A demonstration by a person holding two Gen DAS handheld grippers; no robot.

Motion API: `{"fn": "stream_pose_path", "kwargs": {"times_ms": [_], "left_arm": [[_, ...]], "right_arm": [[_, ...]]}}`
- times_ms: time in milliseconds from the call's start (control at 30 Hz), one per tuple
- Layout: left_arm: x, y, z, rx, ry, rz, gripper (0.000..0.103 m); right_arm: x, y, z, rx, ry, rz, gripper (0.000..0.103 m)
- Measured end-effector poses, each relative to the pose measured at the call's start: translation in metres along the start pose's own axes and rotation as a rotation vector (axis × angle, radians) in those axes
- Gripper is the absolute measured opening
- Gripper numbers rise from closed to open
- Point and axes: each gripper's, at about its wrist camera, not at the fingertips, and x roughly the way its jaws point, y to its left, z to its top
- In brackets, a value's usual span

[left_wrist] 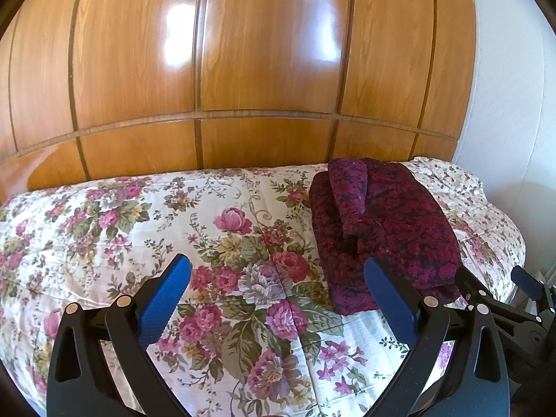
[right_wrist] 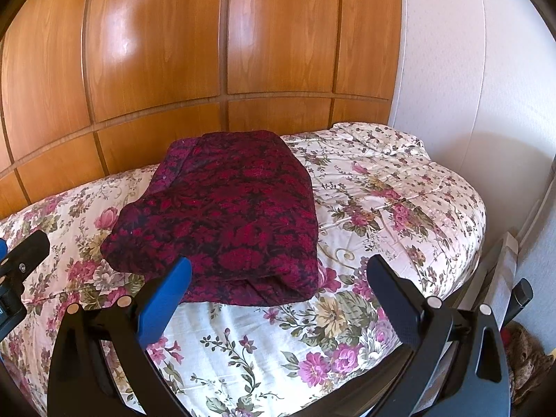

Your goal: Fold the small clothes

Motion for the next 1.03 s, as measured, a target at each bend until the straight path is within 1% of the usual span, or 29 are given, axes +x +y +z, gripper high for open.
{"fn": "stream_pose_path", "kwargs": {"times_ms": [600,700,767,967,1033], "left_arm": [[0.004,-0.001,-0.003,0.011,0.009,-0.001,0.099],[0.009,0.0,-0.004,0.006,0.023,-0.007,0.099],[0.011,-0.001,-0.004,0.016,0.027,0.003,0.099],[0.016,0.004,-0.006,-0.028,0.048,0.02,0.099],[0.017,0.007,-0.007,-0.036,0.049,0.025,0.099]], "right_arm": [[0.009,0.0,-0.006,0.005,0.025,0.001,0.101],[0.011,0.001,-0.007,0.005,0.028,0.002,0.101],[0.011,0.002,-0.006,0.007,0.027,0.0,0.101],[0.011,-0.002,-0.001,0.023,0.017,-0.006,0.101],[0.015,-0.004,0.002,0.028,0.031,-0.006,0.101]]}}
